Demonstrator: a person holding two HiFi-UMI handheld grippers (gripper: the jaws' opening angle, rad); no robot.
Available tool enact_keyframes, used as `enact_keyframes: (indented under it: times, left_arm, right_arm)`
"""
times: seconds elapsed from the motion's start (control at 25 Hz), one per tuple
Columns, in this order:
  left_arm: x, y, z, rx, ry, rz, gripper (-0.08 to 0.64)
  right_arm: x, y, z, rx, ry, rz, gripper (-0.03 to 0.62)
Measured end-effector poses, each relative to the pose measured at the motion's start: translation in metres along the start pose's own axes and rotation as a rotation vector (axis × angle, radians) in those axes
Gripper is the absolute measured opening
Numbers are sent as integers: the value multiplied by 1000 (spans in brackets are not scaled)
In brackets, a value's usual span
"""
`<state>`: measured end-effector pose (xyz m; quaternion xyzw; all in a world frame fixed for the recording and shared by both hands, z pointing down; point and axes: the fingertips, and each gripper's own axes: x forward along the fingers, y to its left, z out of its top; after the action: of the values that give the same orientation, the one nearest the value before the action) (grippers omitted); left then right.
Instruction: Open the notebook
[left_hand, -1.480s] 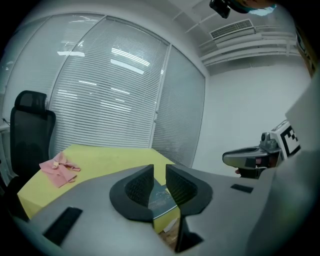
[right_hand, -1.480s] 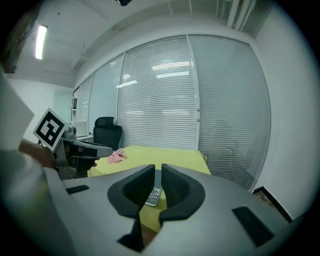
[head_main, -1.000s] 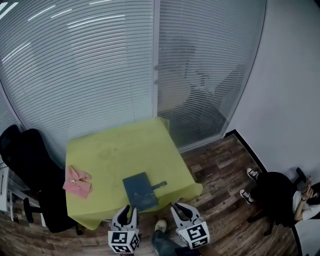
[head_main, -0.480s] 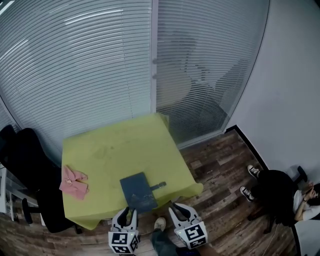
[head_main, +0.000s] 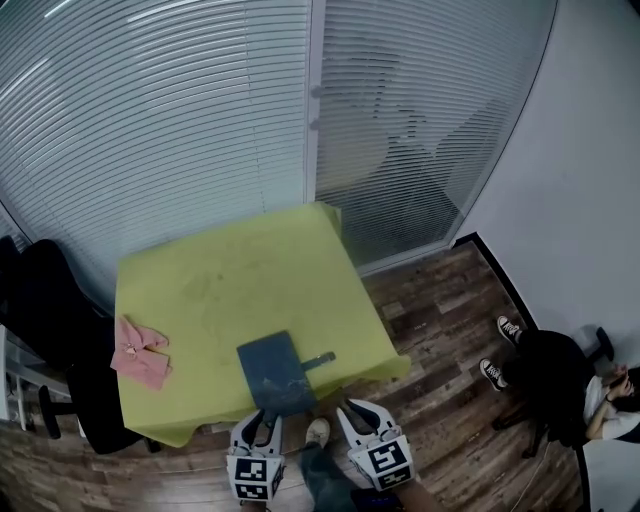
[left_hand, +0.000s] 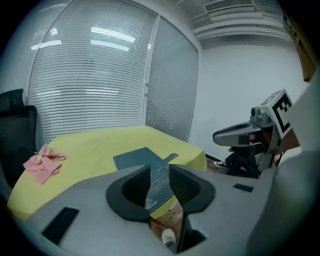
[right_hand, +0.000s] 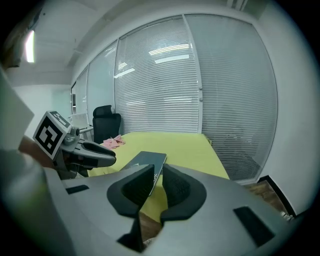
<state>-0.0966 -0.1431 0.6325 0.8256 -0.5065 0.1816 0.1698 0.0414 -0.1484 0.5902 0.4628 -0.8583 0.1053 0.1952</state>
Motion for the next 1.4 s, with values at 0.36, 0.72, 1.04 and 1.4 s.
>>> enact_keyframes:
  times: [0.36,0.72,1.04,1.4]
  left_arm:
    - [27,-8,-30,137,113,-44,139]
    - [48,-19,-63,451,248,-75,179]
    - [57,-17,-73,616,297,-63,179]
    - [58,-18,-76,627,303,-63,148]
  right_arm:
    - [23,-4,-22,14,45,11,64]
    - [38,-13,-30,43,76,3,63]
    - [41,-17,-26,45,77,2,64]
    - [37,-14,-28,49,79,11,63]
